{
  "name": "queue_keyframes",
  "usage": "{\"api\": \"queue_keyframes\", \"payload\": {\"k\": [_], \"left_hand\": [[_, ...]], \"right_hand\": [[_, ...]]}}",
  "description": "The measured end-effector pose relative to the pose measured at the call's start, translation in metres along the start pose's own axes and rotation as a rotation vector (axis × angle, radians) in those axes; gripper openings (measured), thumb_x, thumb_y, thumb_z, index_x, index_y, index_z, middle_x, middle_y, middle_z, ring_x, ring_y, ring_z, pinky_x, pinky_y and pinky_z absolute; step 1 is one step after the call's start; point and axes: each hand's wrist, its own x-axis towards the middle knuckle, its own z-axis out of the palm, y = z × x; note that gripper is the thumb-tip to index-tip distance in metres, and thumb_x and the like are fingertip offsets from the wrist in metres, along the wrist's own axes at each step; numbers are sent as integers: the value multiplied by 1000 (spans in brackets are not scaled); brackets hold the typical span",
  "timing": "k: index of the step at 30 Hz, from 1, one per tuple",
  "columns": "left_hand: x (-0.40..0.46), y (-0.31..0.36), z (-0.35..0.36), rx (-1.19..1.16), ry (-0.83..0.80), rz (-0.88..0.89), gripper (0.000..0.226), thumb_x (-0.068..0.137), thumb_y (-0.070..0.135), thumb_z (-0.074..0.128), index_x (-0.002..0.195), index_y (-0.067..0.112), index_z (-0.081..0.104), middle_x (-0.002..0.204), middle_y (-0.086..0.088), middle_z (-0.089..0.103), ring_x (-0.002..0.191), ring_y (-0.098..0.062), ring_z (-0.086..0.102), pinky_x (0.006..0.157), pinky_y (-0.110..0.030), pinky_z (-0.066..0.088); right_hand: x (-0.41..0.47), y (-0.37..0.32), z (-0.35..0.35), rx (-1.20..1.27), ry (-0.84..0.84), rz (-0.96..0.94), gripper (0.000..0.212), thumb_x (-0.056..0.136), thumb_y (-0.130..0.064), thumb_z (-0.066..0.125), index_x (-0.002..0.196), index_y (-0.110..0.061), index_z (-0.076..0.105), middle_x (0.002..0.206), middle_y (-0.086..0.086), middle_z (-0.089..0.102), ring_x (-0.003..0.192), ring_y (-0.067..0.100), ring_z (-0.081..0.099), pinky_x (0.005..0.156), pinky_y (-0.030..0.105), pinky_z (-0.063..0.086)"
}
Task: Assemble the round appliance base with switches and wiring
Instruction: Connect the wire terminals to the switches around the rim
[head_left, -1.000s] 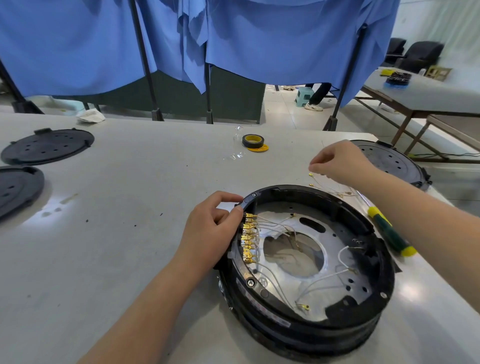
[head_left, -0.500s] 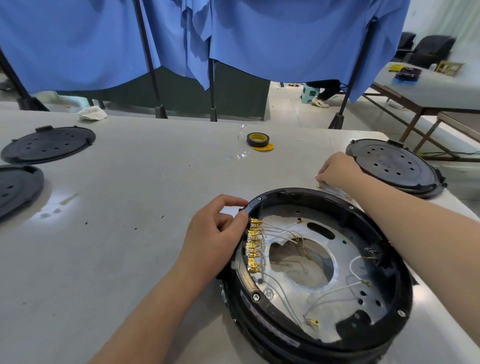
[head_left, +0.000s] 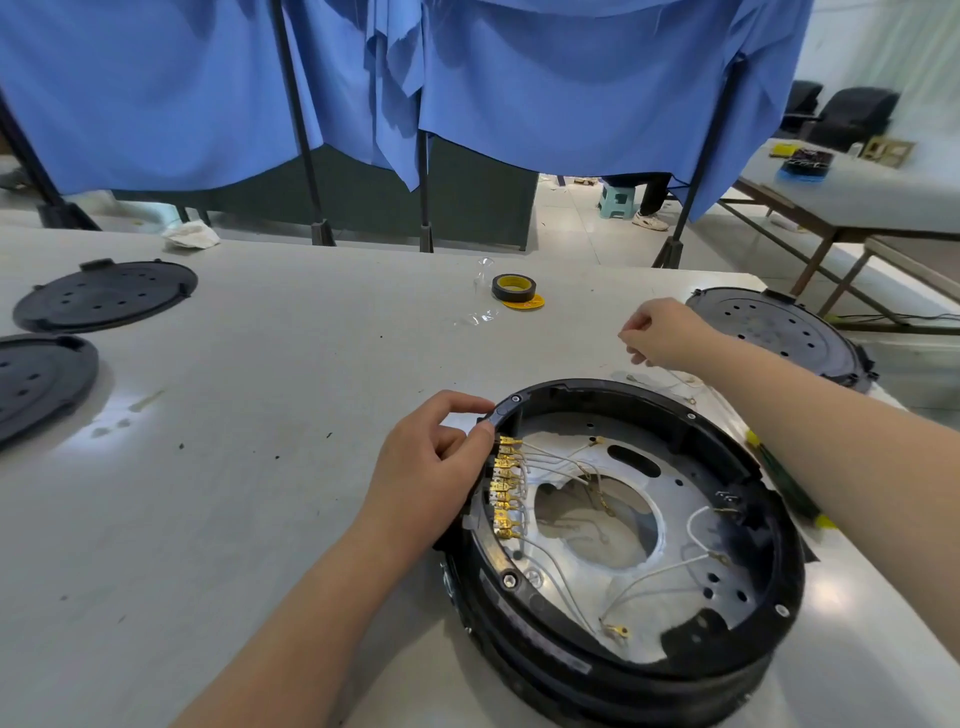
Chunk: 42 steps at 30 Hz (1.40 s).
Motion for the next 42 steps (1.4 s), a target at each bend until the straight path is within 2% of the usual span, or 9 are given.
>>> {"api": "queue_keyframes", "payload": {"k": [4,8,13,17,21,25,33,37,42], "left_hand": [[0,1,0,5,-1,-1,10,92,24,60,94,33,64,55,-12,62,48,-13,52,49,-25,45],[0,1,1,8,7,-8,10,92,26,60,94,35,64,60,-12,66,50,-14,57,51,-30,48],[1,1,1,11,7,-13,11,91,25,59,93,35,65,60,-13,67,51,-17,58,53,-33,49],[0,3,0,8,5,-16,11,92,24,59,94,34,65,61,-12,68,52,-16,59,54,-33,49],[0,4,0,4,5,-20,11,92,24,59,96,32,65,62,-12,69,53,-19,61,56,-37,52],[0,4,0,-6,5,-8,10,91,23,60,95,30,65,61,-16,67,52,-19,58,54,-36,49],[0,3,1,9,24,25,10,92,21,59,95,28,66,57,-15,65,46,-16,51,50,-35,44],[-2,4,3,-1,45,40,10,92,21,59,94,29,66,59,-19,64,51,-36,53,54,-46,49],[-3,5,5,-10,73,49,14,92,21,54,93,29,66,61,-23,63,53,-39,55,53,-50,48]], "right_hand": [[-9,-15,-13,335,23,-24,8,95,-11,56,98,-4,59,86,11,65,69,14,67,60,23,56],[-26,-29,-26,511,31,-39,5,94,-11,58,93,-10,63,87,8,65,66,11,69,53,17,55],[-60,-45,-39,476,65,-160,7,92,-15,62,96,-15,67,85,3,68,65,8,63,56,14,53],[-103,-57,-34,397,-12,-291,7,88,-17,67,93,-17,72,79,0,70,59,3,64,64,17,55],[-147,-70,-20,324,-59,-421,6,85,-20,69,88,-23,74,70,-15,70,56,0,64,56,10,49],[-182,-72,0,190,-122,-485,6,84,-28,69,84,-33,73,72,-22,69,68,-5,62,62,9,48],[-203,-62,29,143,-198,-508,7,83,-27,68,83,-29,75,79,-22,66,78,-3,60,70,14,48],[-204,-60,35,162,-214,-521,7,83,-28,69,84,-31,75,79,-22,66,80,-5,59,69,10,46],[-206,-60,38,189,-202,-544,9,83,-24,69,84,-31,75,79,-23,65,81,-5,60,70,7,43]]}}
